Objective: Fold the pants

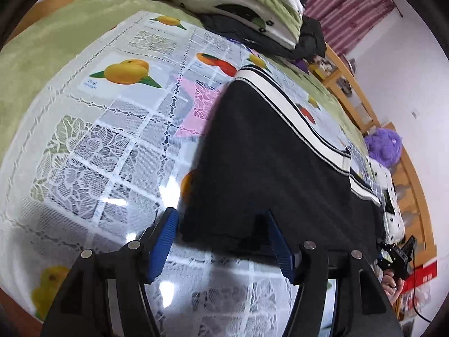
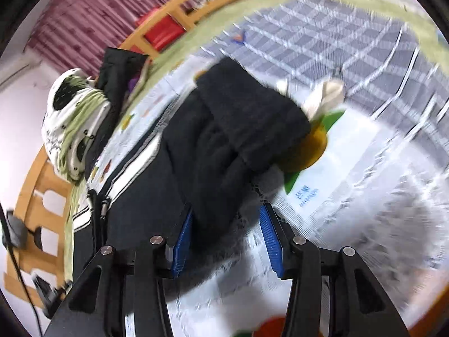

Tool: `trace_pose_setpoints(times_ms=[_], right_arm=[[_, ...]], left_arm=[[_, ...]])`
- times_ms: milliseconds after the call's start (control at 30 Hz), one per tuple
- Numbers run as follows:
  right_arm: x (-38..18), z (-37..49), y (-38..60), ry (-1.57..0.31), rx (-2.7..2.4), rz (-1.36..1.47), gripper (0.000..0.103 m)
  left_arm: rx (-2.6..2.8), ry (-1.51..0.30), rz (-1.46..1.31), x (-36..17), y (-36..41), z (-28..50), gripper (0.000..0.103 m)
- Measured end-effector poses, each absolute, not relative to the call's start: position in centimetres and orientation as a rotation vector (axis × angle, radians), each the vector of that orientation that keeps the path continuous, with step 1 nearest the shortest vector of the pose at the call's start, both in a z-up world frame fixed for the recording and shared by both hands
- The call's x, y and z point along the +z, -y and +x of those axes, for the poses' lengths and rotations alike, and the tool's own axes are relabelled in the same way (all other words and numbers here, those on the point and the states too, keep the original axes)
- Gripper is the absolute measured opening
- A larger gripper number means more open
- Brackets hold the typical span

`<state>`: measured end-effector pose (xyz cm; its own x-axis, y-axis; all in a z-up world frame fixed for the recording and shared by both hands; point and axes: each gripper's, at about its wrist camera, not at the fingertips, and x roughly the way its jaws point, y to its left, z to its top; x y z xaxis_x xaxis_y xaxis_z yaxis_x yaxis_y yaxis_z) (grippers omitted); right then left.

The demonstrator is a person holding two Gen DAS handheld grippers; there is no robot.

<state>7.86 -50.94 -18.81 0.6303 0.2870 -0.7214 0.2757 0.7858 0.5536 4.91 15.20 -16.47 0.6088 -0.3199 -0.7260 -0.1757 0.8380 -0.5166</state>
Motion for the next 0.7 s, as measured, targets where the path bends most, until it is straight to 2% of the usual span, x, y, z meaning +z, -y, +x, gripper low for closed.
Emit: trace_pose_setpoints(times_ms=[33,100,133,167,200,300,433,500,567,600,700], right_arm=[[-18.8,8.5,50.8,-0.901,0.007,0.690,0.047],[-18.6,10.0,50.1,-0.925,-0.008,0.665,0.033],[-18.1,10.9,49.6,-0.934,-0.018,0.629,0.018],[-17.3,10.9,49.5,-0.919,-0.019,0.587,0.014],[-15.8,10.9,49.5,-0.858,0.002,0.562,0.013],[-14.4,10.7,50.6,-0.795,0.032,0.598,0.012],[-18.2,12.1,50.1,-1.007,-0.025,0.502,0.022],[-18.4,10.5,50.3,-0.978,0.002,0.500,0.023],[-17.7,8.8,50.4,-0.968,-0.011,0.487,0.029],[-17.2,8.1,50.3,-0.957,-0.013,0.485,0.029],[-15.7,6.2,50.0,-0.934,-0.018,0.469,0.029]], left_arm=[[-0.081,-0.911,-0.604,-16.5,-14.9,5.2,0.062],[-0.050,-0.911,-0.595,-16.4,-14.4,6.0,0.057],[-0.031,-0.907,-0.585,-16.2,-14.2,6.2,0.046],[-0.007,-0.903,-0.579,-16.0,-14.1,6.6,0.033],[-0.019,-0.892,-0.594,-15.6,-14.3,6.7,0.031],[-0.071,-0.887,-0.657,-15.5,-14.8,6.9,0.031],[-0.076,-0.895,-0.703,-17.4,-15.3,5.9,0.038],[-0.087,-0.866,-0.728,-17.8,-15.5,5.2,0.039],[-0.077,-0.860,-0.756,-17.9,-15.5,5.2,0.042],[-0.072,-0.867,-0.759,-17.8,-15.3,5.4,0.046],[-0.029,-0.892,-0.700,-17.1,-14.1,6.4,0.046]])
